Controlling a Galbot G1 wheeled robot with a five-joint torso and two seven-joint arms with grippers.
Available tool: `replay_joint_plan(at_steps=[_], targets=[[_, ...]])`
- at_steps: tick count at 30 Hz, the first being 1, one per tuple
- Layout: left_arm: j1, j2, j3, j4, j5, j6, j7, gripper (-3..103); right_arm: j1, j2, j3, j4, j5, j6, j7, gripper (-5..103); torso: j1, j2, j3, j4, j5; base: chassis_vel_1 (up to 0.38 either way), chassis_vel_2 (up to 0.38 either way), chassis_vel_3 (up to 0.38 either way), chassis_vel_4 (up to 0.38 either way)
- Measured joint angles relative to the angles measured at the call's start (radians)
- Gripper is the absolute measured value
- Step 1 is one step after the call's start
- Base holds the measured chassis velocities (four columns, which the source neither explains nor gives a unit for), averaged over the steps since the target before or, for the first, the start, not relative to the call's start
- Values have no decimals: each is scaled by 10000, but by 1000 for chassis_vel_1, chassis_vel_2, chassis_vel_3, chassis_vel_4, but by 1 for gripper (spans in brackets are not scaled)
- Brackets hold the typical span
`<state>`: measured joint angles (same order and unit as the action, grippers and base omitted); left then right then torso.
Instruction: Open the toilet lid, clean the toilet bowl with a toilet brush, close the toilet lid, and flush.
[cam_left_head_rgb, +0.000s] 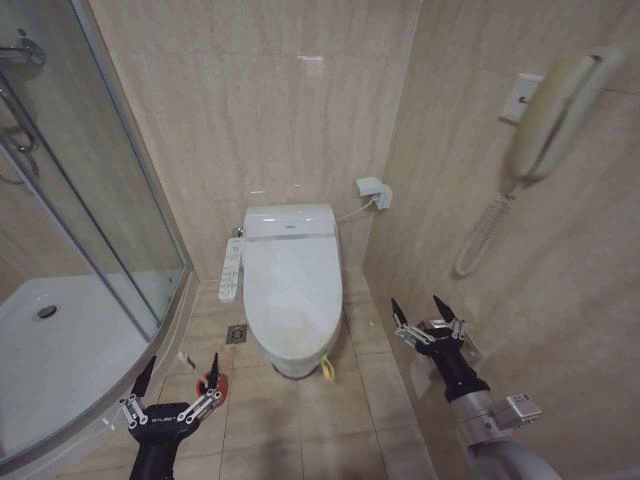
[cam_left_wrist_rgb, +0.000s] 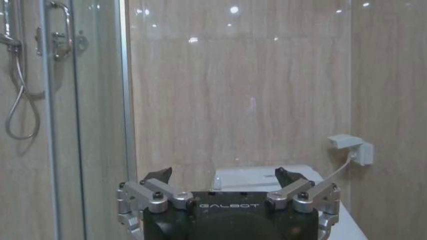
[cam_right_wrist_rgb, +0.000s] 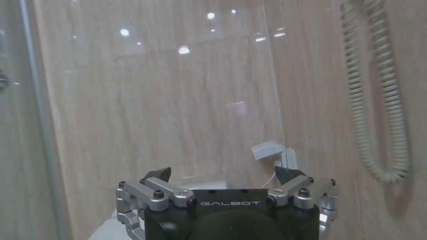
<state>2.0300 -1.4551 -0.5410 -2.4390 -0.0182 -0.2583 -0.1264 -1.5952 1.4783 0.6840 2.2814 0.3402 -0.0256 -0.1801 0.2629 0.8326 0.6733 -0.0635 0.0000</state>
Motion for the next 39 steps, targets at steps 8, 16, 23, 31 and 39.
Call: replay_joint_plan(at_steps=[8, 16, 23, 31, 39], targets=[[0, 1, 0, 0, 0, 0, 0, 100, 53, -12, -21, -5, -59, 123, 242, 100, -2, -2, 0, 0, 0, -81, 91, 54, -68], [0, 0, 0, 0, 0, 0, 0, 100, 308, -186, -106, -285, -610, 212, -618, 100, -13, 3, -5, -2, 0, 33, -40, -47, 29], [0, 0, 0, 0, 0, 0, 0, 100, 483, -511, -363, -1093, -776, -180, -688, 100, -4, 1, -2, -1, 0, 0, 0, 0, 0], [0, 0, 0, 0, 0, 0, 0, 100, 717, -982, -1010, -2369, -1127, -141, -727, 100, -5, 2, -2, -1, 0, 0, 0, 0, 0], [0, 0, 0, 0, 0, 0, 0, 100, 1018, -1142, -1620, -3428, -1631, -43, -659, 100, -5, 1, -2, -1, 0, 0, 0, 0, 0]])
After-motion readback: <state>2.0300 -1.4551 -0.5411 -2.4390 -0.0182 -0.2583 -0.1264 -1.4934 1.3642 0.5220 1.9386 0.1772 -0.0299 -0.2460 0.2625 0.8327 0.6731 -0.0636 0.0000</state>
